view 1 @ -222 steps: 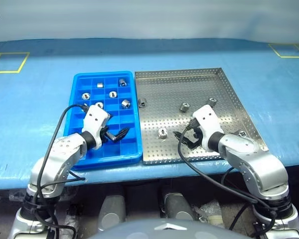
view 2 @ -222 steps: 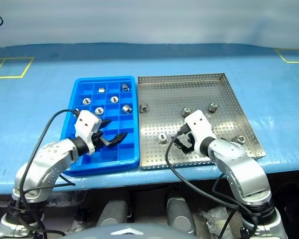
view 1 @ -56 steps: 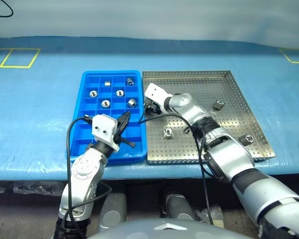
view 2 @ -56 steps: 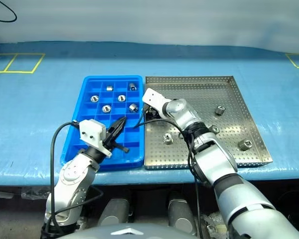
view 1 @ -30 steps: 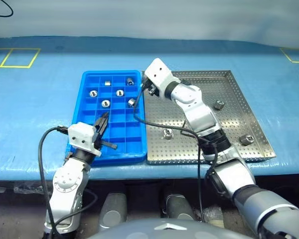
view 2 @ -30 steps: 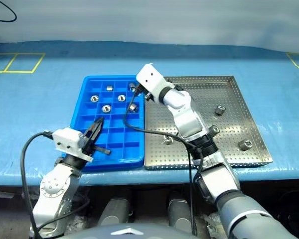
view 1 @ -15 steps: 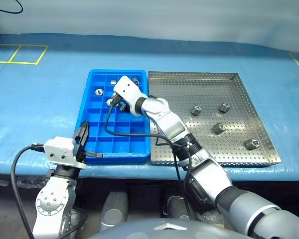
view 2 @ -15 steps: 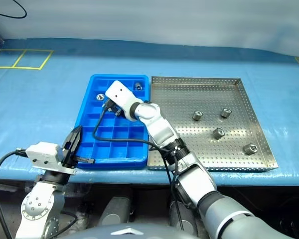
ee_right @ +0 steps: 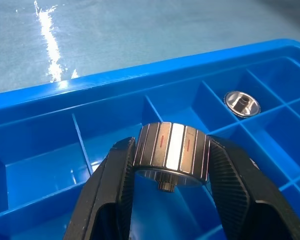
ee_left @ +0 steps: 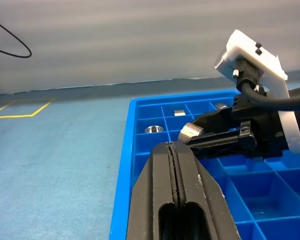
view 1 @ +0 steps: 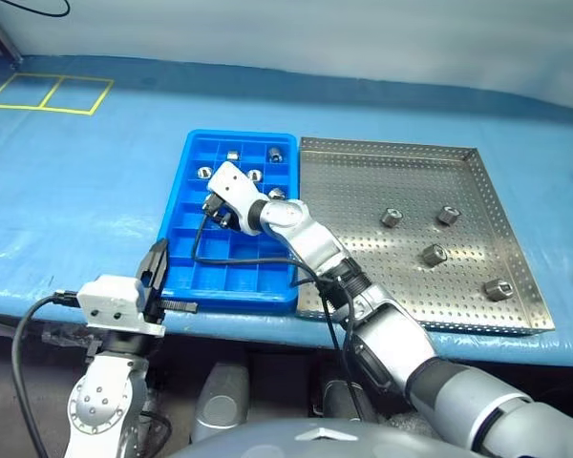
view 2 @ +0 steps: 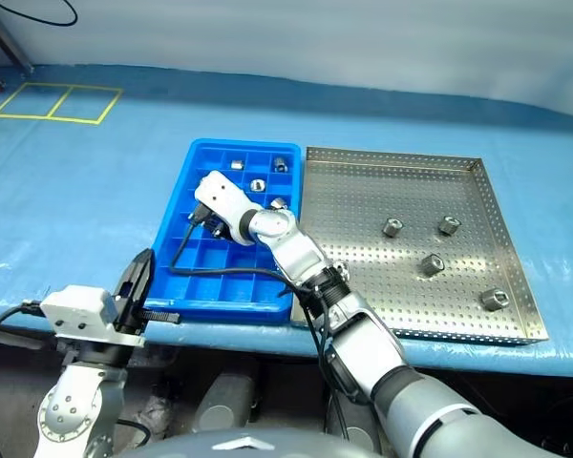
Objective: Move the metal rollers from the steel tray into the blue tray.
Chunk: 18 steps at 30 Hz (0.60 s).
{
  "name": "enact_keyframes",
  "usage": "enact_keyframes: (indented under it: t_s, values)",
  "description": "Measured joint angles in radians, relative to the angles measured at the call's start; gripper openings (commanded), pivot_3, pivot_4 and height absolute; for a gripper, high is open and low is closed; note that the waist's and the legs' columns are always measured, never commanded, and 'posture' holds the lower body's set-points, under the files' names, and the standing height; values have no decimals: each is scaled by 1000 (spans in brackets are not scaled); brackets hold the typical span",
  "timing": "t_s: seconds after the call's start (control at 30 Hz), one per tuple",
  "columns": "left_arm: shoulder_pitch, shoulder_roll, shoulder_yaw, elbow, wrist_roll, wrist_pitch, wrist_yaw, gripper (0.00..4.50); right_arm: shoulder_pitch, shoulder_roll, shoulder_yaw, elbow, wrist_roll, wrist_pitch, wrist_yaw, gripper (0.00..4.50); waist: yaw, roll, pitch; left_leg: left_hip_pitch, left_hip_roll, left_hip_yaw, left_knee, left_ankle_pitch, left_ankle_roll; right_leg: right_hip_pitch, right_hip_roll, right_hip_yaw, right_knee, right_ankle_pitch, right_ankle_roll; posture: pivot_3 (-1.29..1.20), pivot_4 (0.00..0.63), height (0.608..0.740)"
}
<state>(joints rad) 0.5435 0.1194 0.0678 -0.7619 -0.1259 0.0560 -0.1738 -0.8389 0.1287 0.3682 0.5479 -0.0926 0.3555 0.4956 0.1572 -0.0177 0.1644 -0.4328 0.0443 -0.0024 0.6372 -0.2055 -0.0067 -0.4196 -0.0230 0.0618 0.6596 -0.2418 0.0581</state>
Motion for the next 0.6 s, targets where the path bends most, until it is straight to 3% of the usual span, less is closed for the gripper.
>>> enact_keyframes:
  t_s: [0.47, 0.6]
  values:
    - [63, -19, -11, -27, 17, -24, 29, 0, -48, 4, -6, 143, 21, -72, 2, 1799, 137, -1, 0, -5, 2, 0, -7, 1, -5, -10, 3, -1, 0, -2, -3, 586, 150, 740]
    - [61, -18, -17, -27, 26, -26, 34, 0, -63, 4, -34, 194, 23, -97, -16, 3089, 159, -1, -1, -4, 4, 1, -7, 0, -7, -10, 4, -1, 1, -3, -3, 566, 150, 740]
